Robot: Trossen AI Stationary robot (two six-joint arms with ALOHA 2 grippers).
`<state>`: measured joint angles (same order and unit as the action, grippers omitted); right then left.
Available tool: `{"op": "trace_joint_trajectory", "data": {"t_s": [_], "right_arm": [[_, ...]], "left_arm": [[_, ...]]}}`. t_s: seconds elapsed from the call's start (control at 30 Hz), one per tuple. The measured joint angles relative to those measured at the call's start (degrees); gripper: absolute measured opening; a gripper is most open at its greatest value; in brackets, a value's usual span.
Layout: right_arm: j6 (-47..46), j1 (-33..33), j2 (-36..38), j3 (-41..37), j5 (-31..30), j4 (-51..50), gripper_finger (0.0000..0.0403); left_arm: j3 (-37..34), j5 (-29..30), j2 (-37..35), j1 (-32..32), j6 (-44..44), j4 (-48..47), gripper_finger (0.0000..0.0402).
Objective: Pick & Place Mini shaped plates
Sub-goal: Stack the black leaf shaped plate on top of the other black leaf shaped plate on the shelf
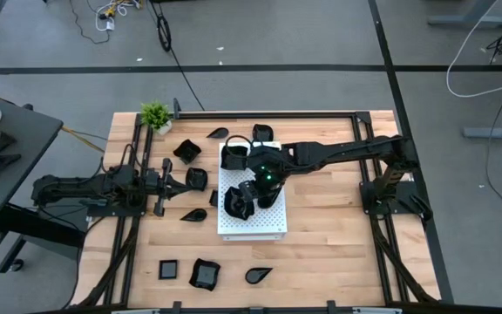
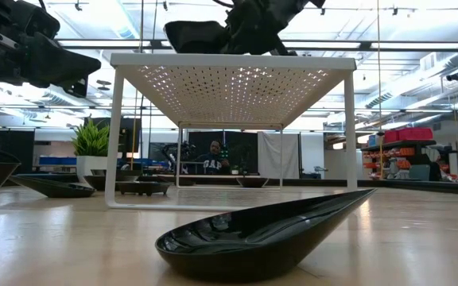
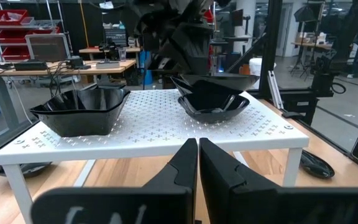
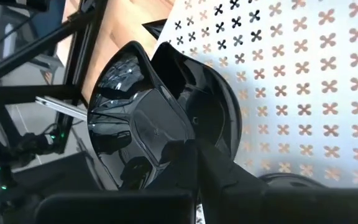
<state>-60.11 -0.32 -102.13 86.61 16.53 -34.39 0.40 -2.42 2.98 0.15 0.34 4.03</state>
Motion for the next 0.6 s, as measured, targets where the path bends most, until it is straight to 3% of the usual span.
{"op": "trace_joint_trajectory", "data": {"t_s": [0.6], "right_arm": [[13.11, -2.12, 0.0, 0.0, 1.05, -2.69, 0.0003]], "left_arm": [[0.01, 0.0, 0.02, 0.02, 0.02, -0.02, 0.0021]]}}
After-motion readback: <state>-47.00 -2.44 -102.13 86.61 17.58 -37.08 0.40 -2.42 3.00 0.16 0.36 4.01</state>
